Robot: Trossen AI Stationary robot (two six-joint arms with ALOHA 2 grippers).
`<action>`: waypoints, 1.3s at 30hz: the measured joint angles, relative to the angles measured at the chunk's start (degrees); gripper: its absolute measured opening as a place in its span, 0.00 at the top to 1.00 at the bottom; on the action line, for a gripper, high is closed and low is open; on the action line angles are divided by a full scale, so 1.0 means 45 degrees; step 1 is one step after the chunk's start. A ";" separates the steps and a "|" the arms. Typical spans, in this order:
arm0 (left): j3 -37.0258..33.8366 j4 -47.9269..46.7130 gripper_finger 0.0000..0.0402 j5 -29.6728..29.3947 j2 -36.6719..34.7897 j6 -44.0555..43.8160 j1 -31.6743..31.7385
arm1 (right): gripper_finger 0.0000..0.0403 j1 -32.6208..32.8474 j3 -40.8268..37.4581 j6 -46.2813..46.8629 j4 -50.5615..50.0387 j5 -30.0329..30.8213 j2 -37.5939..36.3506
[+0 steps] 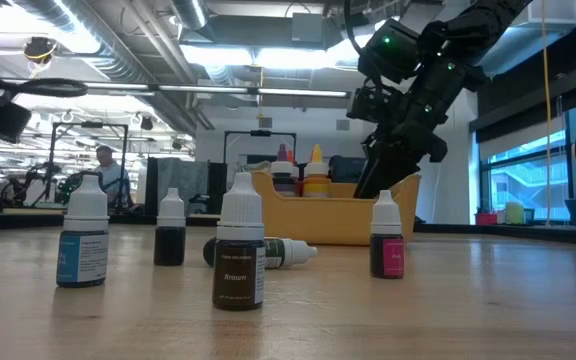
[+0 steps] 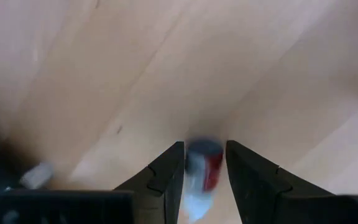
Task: Pick & Place food coloring
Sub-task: Put the small red food coloring bottle into the yellow bin
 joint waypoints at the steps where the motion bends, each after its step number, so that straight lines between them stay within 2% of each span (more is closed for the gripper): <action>1: 0.0000 0.0157 0.71 -0.0322 0.0064 -0.0004 0.0000 | 0.65 0.0000 0.0000 0.0000 0.0000 0.0000 0.0000; 6: 0.0000 0.0731 0.71 -0.0954 0.0233 -0.0170 0.0000 | 0.65 0.0000 0.0000 0.0000 -0.0006 0.0000 0.0000; 13: 0.0005 0.0610 0.71 -0.0412 0.0228 -0.0200 -0.0019 | 0.65 0.0000 0.0000 0.0000 -0.0002 0.0000 0.0000; 19: 0.0005 0.0504 0.71 -0.0371 0.0228 0.0584 -0.0024 | 0.65 0.0000 0.0000 0.0055 -0.0015 0.0000 0.0002; 30: 0.0005 0.0397 0.71 0.0640 0.0223 0.1963 -0.0049 | 0.65 0.0000 0.0000 0.0063 -0.0044 -0.0005 0.0000; 35: 0.0000 0.0172 0.71 0.1968 0.0233 0.1837 -0.0071 | 0.65 0.0000 0.0000 0.0063 -0.0043 -0.0001 0.0000; 39: 0.0000 0.0086 0.75 0.2037 0.0233 0.1793 -0.0072 | 0.65 0.0000 0.0000 0.0063 -0.0034 -0.0005 0.0000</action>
